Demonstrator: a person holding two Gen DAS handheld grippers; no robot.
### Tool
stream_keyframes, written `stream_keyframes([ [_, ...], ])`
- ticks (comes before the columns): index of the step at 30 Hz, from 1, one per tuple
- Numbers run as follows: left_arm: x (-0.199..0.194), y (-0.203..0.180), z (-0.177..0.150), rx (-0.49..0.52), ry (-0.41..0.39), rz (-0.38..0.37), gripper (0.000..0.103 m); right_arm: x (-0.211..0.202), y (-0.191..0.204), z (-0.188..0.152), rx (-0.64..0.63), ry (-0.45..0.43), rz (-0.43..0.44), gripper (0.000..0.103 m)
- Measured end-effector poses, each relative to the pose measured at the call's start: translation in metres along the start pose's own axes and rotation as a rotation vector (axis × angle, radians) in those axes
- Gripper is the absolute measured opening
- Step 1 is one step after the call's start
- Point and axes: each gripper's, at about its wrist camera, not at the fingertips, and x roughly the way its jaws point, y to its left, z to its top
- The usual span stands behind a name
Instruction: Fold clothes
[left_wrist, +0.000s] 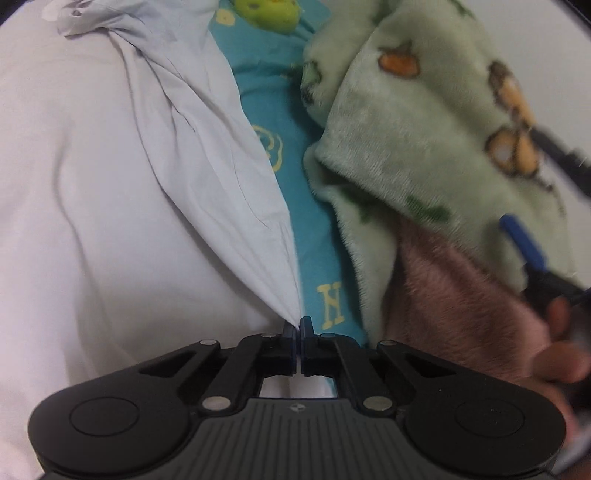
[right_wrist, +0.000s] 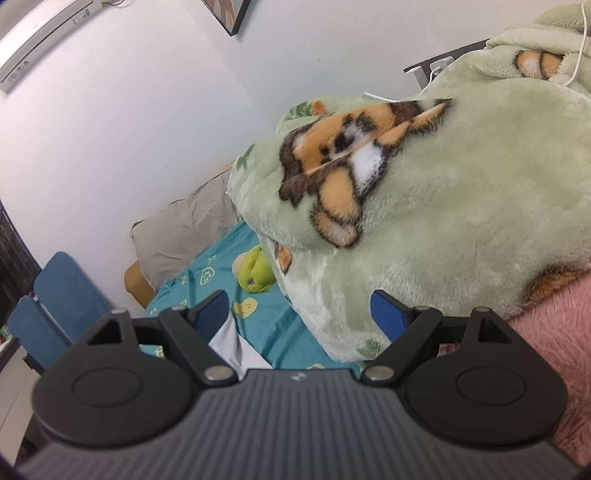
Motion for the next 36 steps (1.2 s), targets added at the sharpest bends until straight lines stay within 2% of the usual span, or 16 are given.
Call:
stream_keyframes([
  [4, -0.038, 0.023, 0.011, -0.071, -0.021, -0.038, 0.001, 0.003, 0.004, -0.002, -0.016, 0.022, 0.003, 0.085],
  [7, -0.060, 0.042, 0.014, -0.102, -0.061, -0.003, 0.001, 0.005, 0.007, -0.004, -0.027, 0.041, 0.007, 0.085],
  [9, -0.063, 0.061, 0.011, -0.148, -0.072, -0.002, 0.001, 0.007, 0.010, -0.006, -0.039, 0.052, 0.009, 0.085],
  [12, -0.062, 0.077, 0.009, -0.175, -0.044, -0.013, 0.002, 0.009, 0.015, -0.010, -0.061, 0.068, 0.011, 0.085],
  [15, -0.051, 0.085, -0.004, -0.155, -0.019, 0.004, 0.017, 0.011, 0.019, -0.013, -0.081, 0.084, 0.013, 0.085],
  [17, -0.039, 0.085, -0.010, -0.123, -0.022, 0.032, 0.038, 0.012, 0.021, -0.014, -0.088, 0.094, 0.018, 0.085],
  [20, -0.034, 0.081, -0.025, -0.056, -0.014, 0.032, 0.043, 0.013, 0.024, -0.016, -0.097, 0.105, 0.023, 0.085],
  [23, -0.032, 0.071, -0.035, 0.012, 0.012, -0.006, 0.041, 0.016, 0.026, -0.019, -0.108, 0.119, 0.028, 0.085],
  [24, -0.031, 0.068, -0.037, 0.027, 0.029, -0.025, 0.035, 0.017, 0.028, -0.020, -0.114, 0.126, 0.029, 0.085],
  [25, -0.033, 0.065, -0.039, 0.032, 0.047, -0.053, 0.011, 0.018, 0.029, -0.020, -0.120, 0.133, 0.032, 0.085],
  [26, -0.036, 0.061, -0.041, 0.026, 0.063, -0.081, 0.003, 0.019, 0.031, -0.021, -0.127, 0.140, 0.036, 0.085],
  [28, -0.046, 0.056, -0.047, 0.009, 0.084, -0.087, 0.002, 0.020, 0.034, -0.024, -0.144, 0.154, 0.045, 0.085],
  [30, -0.047, 0.056, -0.054, -0.017, 0.109, -0.045, 0.002, 0.021, 0.038, -0.028, -0.170, 0.175, 0.047, 0.085],
  [32, -0.038, 0.058, -0.061, 0.001, 0.134, 0.043, 0.002, 0.023, 0.044, -0.031, -0.202, 0.200, 0.040, 0.085],
  [34, -0.036, 0.060, -0.068, 0.038, 0.124, 0.102, 0.003, 0.025, 0.048, -0.036, -0.230, 0.227, 0.035, 0.085],
  [36, -0.041, 0.062, -0.070, 0.027, 0.106, 0.075, 0.008, 0.025, 0.051, -0.039, -0.249, 0.250, 0.030, 0.085],
])
